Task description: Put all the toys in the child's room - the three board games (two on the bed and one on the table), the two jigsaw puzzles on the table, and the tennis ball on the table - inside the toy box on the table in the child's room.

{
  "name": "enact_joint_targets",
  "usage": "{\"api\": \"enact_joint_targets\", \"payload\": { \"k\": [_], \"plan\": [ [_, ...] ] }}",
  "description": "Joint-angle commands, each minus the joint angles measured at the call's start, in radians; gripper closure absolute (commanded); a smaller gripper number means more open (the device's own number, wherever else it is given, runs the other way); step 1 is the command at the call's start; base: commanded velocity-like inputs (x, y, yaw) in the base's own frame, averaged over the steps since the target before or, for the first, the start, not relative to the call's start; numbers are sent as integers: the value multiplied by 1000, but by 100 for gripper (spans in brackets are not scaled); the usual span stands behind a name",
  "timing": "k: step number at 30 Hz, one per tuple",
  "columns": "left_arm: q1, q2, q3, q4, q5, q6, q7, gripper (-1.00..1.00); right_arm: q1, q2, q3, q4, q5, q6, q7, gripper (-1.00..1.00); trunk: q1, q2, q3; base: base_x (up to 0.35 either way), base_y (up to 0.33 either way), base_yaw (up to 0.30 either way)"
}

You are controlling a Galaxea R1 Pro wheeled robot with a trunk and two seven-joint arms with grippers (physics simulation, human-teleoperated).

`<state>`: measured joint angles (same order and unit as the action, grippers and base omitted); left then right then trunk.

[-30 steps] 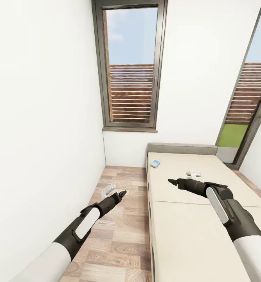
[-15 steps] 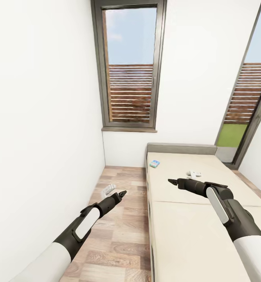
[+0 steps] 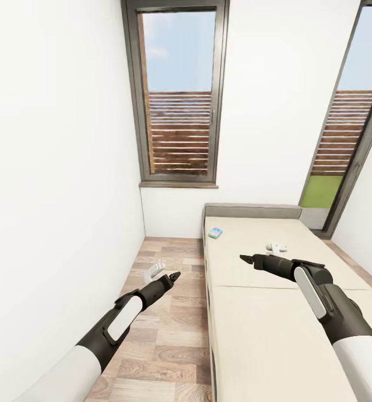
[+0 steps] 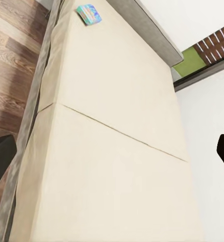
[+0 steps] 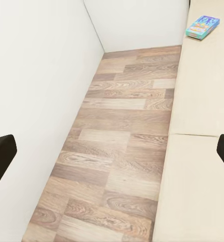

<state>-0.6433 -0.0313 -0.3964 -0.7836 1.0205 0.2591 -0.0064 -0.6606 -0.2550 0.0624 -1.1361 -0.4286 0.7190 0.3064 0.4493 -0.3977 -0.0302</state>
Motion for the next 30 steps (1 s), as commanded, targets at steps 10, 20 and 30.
{"api": "enact_joint_targets", "payload": {
  "k": [10, 20, 30],
  "plan": [
    [-1, 0, -1, 0, 7, 3, -1, -100, -1, 0, 1, -1, 1, 4, 2, -100, 1, -2, -2, 0, 41, -17],
    [-1, 0, -1, 1, 7, 3, -1, -100, -1, 0, 2, -1, 1, 4, 2, -100, 1, -2, -2, 0, 209, -4],
    [-1, 0, -1, 1, 7, 3, -1, -100, -1, 0, 2, -1, 1, 4, 2, -100, 1, -2, -2, 0, 144, -1]
  ]
}}
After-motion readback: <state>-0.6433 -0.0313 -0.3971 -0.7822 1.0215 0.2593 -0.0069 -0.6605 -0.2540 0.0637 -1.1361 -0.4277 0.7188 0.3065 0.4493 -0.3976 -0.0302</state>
